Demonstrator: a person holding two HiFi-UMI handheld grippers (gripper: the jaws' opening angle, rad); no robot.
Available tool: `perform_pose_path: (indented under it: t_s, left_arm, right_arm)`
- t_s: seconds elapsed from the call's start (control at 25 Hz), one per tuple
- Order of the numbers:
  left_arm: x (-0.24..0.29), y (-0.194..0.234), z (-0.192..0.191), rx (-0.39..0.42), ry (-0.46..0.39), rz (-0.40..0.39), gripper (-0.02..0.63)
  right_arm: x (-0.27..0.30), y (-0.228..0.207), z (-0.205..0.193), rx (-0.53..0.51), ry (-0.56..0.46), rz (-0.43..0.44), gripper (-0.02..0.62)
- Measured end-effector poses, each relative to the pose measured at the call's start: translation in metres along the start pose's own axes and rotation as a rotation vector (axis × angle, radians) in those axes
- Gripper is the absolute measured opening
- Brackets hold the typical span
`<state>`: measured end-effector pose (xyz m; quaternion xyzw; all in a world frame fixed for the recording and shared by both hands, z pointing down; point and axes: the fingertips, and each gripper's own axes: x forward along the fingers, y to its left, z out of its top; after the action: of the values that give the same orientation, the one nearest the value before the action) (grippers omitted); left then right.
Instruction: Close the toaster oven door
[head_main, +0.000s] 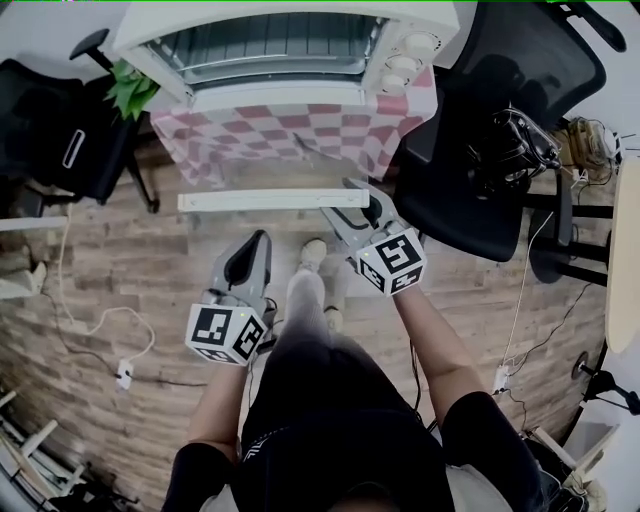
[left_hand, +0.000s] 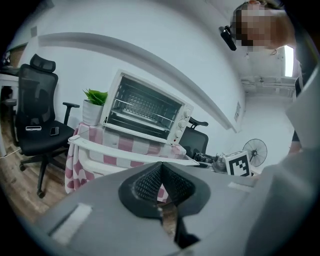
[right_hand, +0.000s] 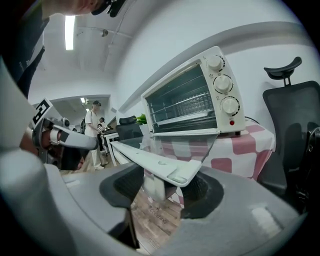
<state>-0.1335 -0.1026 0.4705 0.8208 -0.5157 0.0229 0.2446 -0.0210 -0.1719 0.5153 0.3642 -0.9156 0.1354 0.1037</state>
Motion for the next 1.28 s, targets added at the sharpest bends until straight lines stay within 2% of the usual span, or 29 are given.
perform_pose_path:
  t_s: [0.28,0.52,0.8,1.28]
  left_arm:
    - [-0.003,-0.013,0.021,0.018,-0.040,0.001,0.017]
    - [0.000,-0.012,0.056,0.056,-0.091,0.014,0.017]
    - [0.005,-0.013,0.081,0.076,-0.133,0.016,0.017]
    - [0.008,-0.012,0.119,0.077,-0.198,0.006,0.017]
  right_arm:
    - [-0.006,0.004,0.029,0.036,-0.037,-0.021,0.189]
    - [-0.010,0.004,0.060,0.046,-0.077,-0.043,0.176]
    - [-0.011,-0.001,0.093,0.121,-0.121,-0.058,0.176]
    - [-0.005,-0.011,0.123,0.248,-0.061,-0.052,0.177]
